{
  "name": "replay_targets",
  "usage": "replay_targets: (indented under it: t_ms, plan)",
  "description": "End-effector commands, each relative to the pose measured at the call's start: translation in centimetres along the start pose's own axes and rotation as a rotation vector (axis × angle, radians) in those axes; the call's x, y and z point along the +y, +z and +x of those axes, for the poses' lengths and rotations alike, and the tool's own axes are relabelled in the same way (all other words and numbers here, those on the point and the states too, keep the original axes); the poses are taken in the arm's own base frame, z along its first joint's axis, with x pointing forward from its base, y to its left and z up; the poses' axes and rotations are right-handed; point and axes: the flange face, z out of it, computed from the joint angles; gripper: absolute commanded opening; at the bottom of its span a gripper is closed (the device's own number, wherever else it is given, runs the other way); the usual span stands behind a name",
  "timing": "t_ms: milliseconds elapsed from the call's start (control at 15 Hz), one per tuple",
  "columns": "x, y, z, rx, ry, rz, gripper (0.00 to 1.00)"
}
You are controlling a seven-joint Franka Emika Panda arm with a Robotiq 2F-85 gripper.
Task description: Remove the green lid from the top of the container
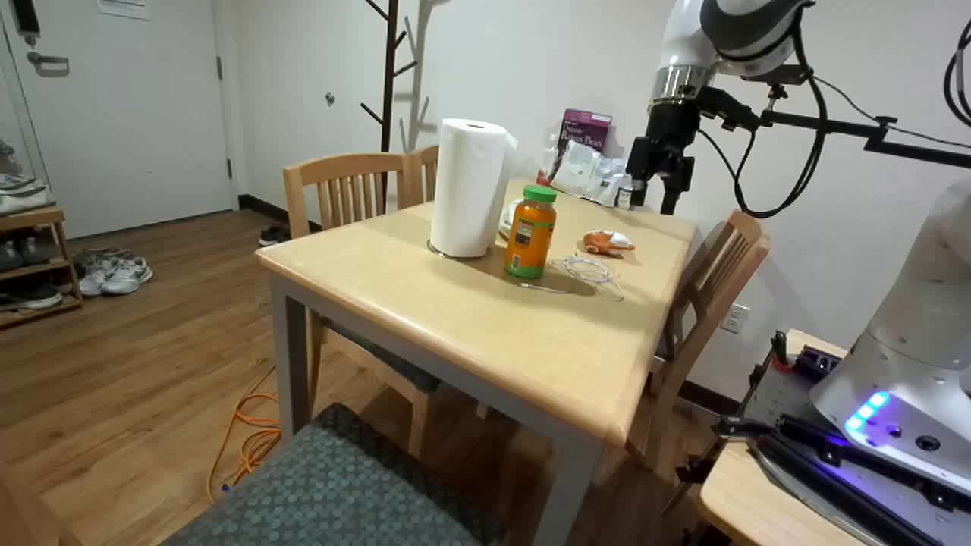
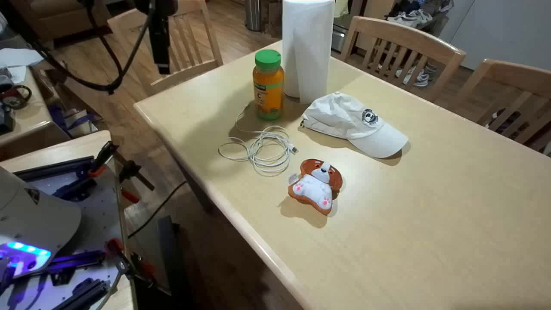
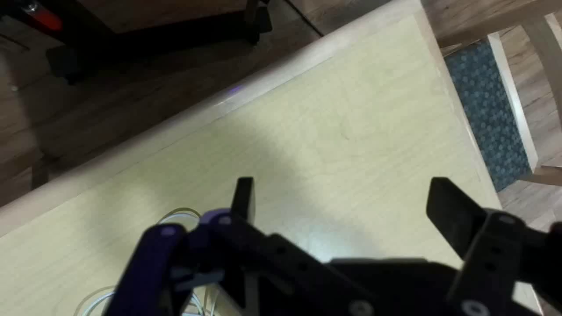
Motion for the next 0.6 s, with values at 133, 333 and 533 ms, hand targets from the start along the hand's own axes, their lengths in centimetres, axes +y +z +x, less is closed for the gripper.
replay_targets:
  t_ms: [133, 333, 533]
  plan:
    - [-0.7, -0.5, 0.4, 0.032, -0.024, -0.034, 1.0]
    - [-1.5, -1.2, 0.4, 0.023, -0.02, -0.074, 1.0]
    - [-0.4, 0.4, -1.9, -0.126, 0.058, -0.067, 1.0]
